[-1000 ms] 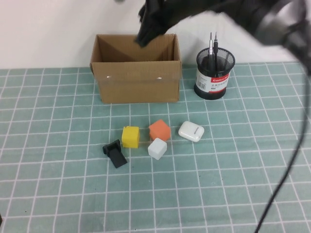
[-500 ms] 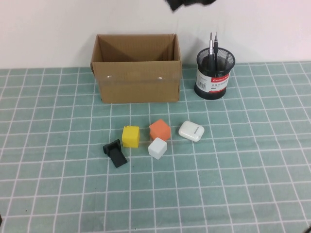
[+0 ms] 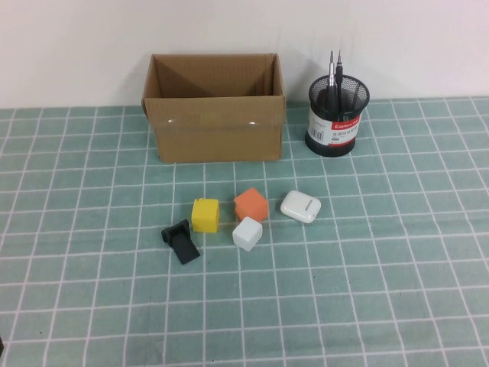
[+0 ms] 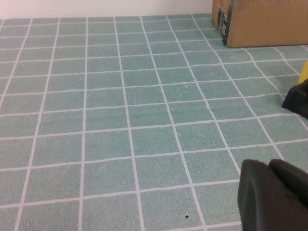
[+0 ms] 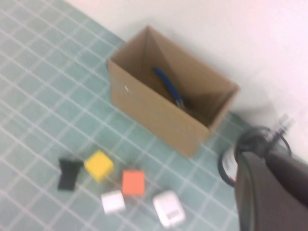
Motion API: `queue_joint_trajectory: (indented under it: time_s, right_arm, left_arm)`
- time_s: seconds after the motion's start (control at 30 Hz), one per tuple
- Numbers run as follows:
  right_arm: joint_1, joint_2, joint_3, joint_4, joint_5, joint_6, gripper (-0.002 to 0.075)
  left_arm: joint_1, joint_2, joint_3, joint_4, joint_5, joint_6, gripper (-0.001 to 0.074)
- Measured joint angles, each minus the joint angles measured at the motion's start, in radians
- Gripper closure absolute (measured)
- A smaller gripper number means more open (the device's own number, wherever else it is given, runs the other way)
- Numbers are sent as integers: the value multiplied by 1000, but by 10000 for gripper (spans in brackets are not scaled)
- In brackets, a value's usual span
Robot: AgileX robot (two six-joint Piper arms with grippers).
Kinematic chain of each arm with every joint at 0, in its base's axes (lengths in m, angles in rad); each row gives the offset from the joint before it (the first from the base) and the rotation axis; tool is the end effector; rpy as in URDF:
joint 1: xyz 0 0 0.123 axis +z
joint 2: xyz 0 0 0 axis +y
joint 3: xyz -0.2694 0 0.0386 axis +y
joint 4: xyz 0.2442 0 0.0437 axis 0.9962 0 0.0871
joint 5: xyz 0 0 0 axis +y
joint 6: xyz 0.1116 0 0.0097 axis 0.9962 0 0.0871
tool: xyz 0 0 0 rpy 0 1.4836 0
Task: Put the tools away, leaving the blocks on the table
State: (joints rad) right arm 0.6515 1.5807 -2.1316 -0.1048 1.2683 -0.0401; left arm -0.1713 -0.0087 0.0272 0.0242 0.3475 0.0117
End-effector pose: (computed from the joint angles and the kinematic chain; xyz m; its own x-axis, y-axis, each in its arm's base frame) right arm 0.2585 0.1831 0.4915 -0.4279 -0.4156 -0.8026 -0.5711 0.8126 -0.1163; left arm 0.0819 -0.0132 0.1676 -0.2653 0.0809 -0.9608 0.1719 0.9845 0.0354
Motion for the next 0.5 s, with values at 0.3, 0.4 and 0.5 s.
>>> queue_joint_trajectory:
  time_s: [0.3,0.4,0.5]
  right_arm:
    - [0,-320,363,-38,-1,-4,733]
    - [-2,-470,555,-38,-72,-4,733]
    - [-44,-635,786,-13,-201,-2,733]
  left_arm:
    - [0,0,0,0,0,0,738]
    - [0,0,0,0,0,0,738]
    - [0,0,0,0,0,0,738]
